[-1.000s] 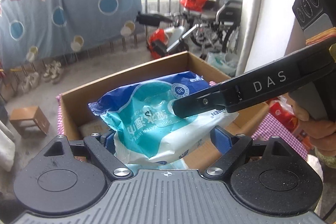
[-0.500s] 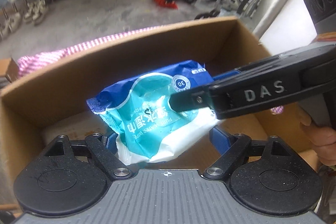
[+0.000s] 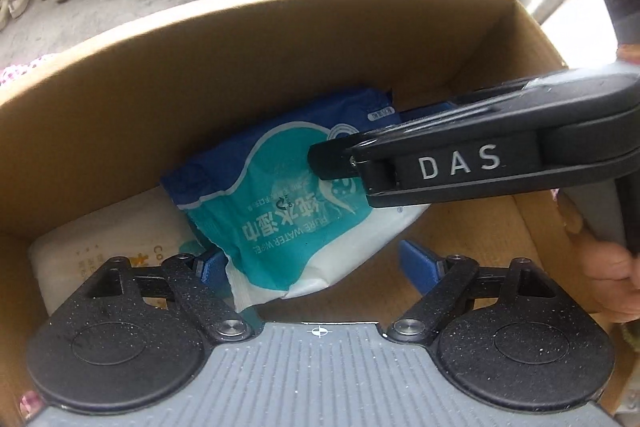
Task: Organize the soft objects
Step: 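Lift the wipes pack over the box rim and release it inside, then grasp the bagged blue face masks with the right gripper and lift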
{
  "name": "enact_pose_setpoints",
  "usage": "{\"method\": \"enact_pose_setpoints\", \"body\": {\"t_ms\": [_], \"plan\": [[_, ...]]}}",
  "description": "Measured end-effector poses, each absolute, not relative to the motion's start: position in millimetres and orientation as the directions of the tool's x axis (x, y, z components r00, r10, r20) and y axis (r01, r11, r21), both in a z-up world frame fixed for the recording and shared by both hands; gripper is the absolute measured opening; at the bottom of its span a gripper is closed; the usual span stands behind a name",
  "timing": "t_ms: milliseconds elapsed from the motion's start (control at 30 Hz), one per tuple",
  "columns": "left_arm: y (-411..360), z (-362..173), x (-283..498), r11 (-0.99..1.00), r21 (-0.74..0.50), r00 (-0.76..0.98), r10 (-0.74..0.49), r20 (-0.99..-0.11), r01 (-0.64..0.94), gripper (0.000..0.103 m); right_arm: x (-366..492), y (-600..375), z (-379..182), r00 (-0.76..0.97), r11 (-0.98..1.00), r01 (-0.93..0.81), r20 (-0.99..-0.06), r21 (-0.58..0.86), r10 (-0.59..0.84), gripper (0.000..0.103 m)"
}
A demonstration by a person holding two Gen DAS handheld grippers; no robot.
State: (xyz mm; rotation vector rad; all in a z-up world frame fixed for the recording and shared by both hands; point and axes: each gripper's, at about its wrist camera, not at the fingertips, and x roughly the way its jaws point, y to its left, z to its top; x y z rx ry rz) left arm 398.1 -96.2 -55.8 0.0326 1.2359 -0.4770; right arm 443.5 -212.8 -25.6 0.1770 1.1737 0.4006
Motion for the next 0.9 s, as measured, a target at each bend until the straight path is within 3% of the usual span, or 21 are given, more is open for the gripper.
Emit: {"method": "enact_pose_setpoints", "body": {"t_ms": [267,467,700,900], "plan": [[-67.9,-26.0,382.7,0.907,-0.257,0.283,-0.356,-0.890,0.335,0.096,446.3,-234.0,-25.9,0.343,0.896,-0.154,-0.828,0.416,0.444,0.066],[-39.2,21.9,351.8,0.899,-0.290,0.372,-0.405,-0.835,0.328,0.096,424.5,-258.6,4.8,0.419,0.875,-0.125,-0.775,0.468,0.474,0.068],[0.3,91.1,286.8,0.874,-0.333,0.493,-0.476,-0.728,0.353,0.101,341.8,-286.4,76.9,0.532,0.820,-0.207,-0.643,0.533,0.552,0.068],[14.5,130.4,215.4,0.877,-0.297,0.599,-0.476,-0.643,0.378,0.102,245.9,-301.8,125.2,0.582,0.752,-0.298,-0.512,0.588,0.631,0.071]]}}
